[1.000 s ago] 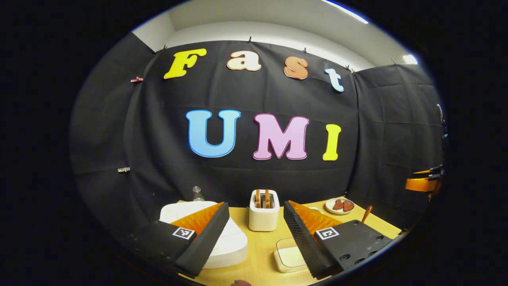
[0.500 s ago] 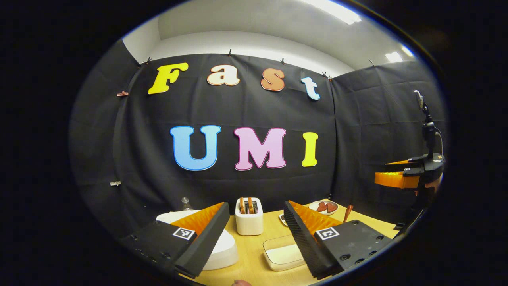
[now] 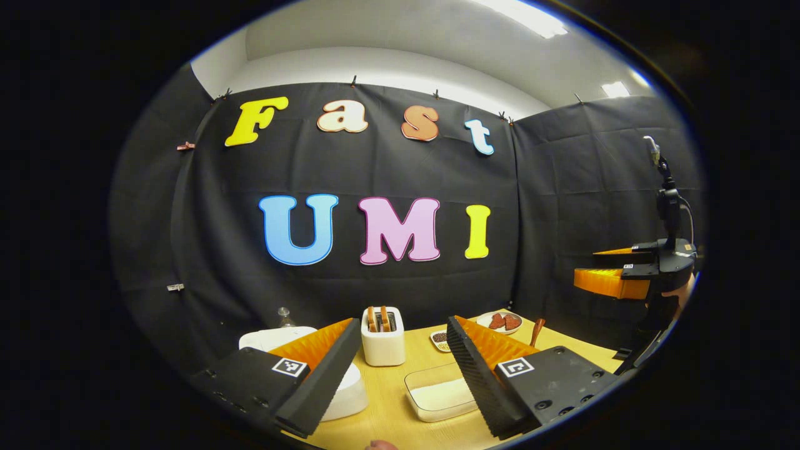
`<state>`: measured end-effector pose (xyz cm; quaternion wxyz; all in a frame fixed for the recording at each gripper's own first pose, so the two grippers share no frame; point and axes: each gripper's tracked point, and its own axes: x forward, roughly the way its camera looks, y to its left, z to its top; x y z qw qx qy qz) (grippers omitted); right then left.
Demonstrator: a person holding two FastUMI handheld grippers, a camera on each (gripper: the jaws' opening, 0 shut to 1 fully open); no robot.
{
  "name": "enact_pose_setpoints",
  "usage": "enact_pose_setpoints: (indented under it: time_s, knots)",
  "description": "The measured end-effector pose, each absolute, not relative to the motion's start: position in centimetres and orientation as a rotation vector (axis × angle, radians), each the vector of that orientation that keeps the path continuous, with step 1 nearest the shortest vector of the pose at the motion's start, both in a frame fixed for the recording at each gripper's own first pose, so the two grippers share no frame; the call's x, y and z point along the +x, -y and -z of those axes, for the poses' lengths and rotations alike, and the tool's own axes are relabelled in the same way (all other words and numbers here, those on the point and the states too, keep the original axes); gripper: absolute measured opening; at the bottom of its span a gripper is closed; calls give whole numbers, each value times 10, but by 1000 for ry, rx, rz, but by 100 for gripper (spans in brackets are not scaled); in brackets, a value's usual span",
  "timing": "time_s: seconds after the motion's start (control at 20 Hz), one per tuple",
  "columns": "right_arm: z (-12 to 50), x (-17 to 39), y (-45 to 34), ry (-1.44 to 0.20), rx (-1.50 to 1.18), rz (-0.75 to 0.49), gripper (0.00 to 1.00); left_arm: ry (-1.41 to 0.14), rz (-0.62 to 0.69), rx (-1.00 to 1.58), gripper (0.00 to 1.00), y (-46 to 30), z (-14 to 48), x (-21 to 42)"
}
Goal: Close the left gripper, press the button to open the rice cooker; take a wooden spoon from the chopstick holder with the right hand, scoop a spoonful of rice and pour it into the rice cooker, then put the wooden spoon back into the chopstick holder.
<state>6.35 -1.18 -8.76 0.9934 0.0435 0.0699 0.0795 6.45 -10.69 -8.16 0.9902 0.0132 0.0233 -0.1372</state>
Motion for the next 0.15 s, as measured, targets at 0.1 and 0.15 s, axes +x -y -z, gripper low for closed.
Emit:
enact_pose_setpoints:
  time_s: [0.1,0.15]
  knots:
    - [88,63,14,-148,94,-152,100,-50,276,20,95,107,80,65]
    - [89,62,16,-156,102,-146,100,-55,273,16,95,106,83,66]
